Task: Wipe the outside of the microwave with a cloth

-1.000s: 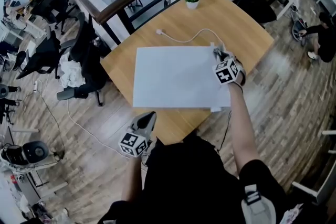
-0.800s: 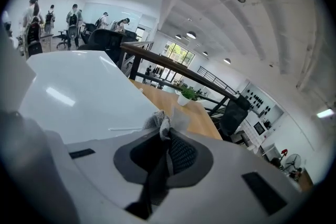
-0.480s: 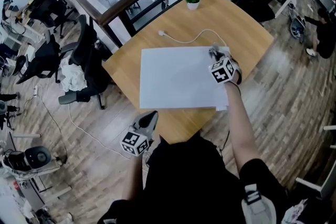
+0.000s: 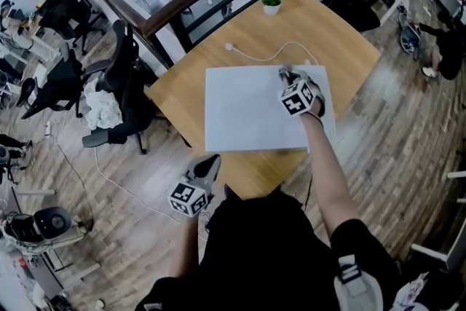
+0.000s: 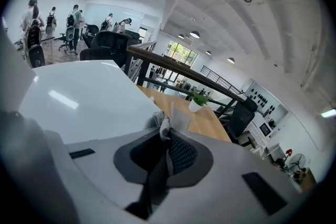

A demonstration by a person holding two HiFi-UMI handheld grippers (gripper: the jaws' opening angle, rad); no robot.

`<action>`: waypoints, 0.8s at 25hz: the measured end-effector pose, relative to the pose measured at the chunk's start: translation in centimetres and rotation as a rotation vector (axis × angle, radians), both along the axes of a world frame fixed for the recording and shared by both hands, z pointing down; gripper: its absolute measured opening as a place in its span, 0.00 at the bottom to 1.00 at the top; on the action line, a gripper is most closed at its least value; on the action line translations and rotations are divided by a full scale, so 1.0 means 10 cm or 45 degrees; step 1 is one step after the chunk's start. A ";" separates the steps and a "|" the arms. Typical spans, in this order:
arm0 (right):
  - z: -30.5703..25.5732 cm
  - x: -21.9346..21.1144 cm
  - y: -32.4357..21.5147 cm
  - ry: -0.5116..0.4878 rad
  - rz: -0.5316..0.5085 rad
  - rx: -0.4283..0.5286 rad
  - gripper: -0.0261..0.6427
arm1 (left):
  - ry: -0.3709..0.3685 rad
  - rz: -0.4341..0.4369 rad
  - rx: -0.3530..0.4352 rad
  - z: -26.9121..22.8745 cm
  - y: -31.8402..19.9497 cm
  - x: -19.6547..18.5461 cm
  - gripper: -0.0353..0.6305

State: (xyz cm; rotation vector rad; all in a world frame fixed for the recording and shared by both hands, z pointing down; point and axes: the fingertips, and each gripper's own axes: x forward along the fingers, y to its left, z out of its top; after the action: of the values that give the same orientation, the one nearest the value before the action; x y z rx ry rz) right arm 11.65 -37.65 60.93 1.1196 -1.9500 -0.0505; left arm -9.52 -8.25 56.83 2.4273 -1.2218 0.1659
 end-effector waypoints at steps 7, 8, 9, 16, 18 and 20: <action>0.00 -0.53 0.09 -0.005 -0.023 -0.007 0.07 | 0.000 0.010 -0.009 0.04 0.07 -0.30 0.05; 0.00 -0.61 0.10 -0.002 -0.028 -0.006 0.07 | 0.000 0.014 -0.011 0.05 0.07 -0.34 0.05; 0.00 -0.68 0.10 -0.001 -0.032 -0.006 0.07 | -0.001 0.019 -0.011 0.05 0.07 -0.39 0.05; -0.01 -1.12 0.14 0.003 -0.053 -0.004 0.07 | -0.010 0.027 -0.019 0.04 0.10 -0.68 0.05; -0.03 -1.22 0.15 0.002 -0.058 -0.002 0.07 | -0.012 0.033 -0.006 0.03 0.11 -0.74 0.05; -0.03 -1.32 0.15 -0.001 -0.059 0.000 0.07 | -0.015 0.040 0.007 0.03 0.13 -0.80 0.05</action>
State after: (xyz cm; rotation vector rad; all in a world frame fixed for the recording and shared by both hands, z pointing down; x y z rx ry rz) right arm -1.54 -36.13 60.60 1.0746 -1.9771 -0.0753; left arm -17.55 -6.94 57.12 2.4548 -1.1910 0.1867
